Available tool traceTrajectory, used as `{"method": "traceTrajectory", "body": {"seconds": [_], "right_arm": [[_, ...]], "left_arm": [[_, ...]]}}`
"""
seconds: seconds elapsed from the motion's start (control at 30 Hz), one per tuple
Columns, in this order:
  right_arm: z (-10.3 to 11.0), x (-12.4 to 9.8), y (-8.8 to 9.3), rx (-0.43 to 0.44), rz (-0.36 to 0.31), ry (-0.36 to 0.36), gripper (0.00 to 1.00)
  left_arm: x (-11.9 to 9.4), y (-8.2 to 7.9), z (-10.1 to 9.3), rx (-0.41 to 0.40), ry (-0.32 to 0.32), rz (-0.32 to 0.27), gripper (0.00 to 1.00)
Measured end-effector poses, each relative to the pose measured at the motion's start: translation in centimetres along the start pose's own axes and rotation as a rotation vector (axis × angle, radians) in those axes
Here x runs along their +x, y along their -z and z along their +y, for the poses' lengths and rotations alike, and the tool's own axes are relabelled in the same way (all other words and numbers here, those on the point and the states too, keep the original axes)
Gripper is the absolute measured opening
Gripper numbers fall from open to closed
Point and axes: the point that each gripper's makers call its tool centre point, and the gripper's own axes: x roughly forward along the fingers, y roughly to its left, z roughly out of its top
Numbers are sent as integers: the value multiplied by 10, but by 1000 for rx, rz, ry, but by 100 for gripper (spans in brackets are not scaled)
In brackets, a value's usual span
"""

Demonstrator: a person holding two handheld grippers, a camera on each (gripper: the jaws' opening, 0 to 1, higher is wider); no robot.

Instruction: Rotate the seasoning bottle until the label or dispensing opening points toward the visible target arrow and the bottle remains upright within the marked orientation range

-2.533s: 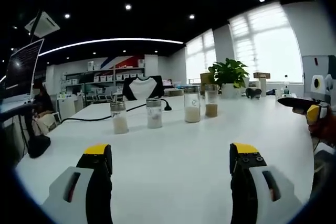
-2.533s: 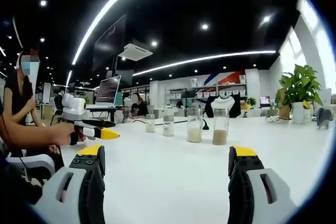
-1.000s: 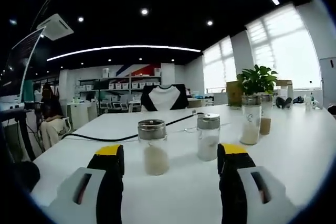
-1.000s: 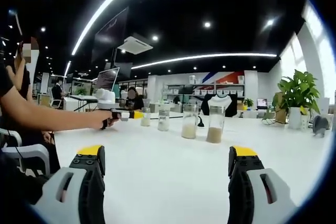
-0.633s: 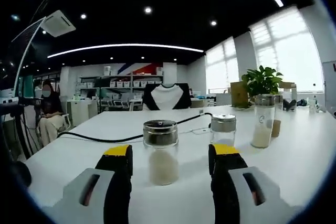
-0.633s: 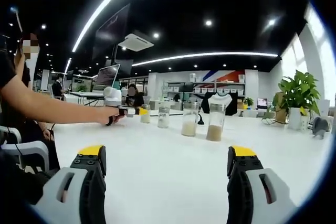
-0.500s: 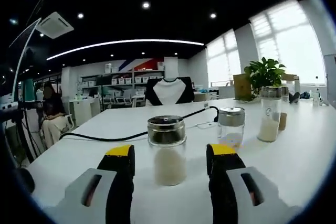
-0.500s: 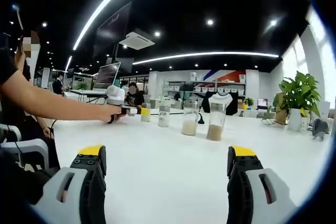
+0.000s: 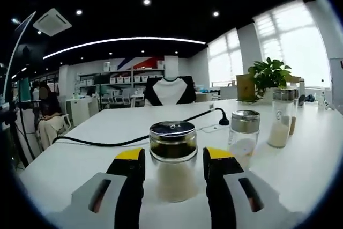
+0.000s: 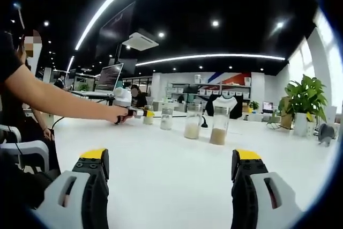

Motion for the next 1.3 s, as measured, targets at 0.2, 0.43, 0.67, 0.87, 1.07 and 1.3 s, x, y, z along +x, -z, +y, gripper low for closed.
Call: {"method": "traceTrajectory", "body": {"seconds": [0.2,0.43,0.67,0.87,1.07,1.3], "right_arm": [[1,1,2,-3,6,-7,96],[3,0,3,-5,11,-14,96],[4,-1,0,-12,-7,-21,94],[0,-3,-4,-18,-31,-3,90],[-1,-2,-4,-10,-32,-5,90],[-4,-3,-6,-5,-48,5,89]], "left_arm": [[2,2,-2,-11,20,7,37],[2,3,-2,19,21,21,35],[-1,3,-4,18,28,30,35],[-3,3,-8,10,25,31,35],[-3,3,-9,26,40,32,34],[-8,-5,-10,61,60,13,34]]}}
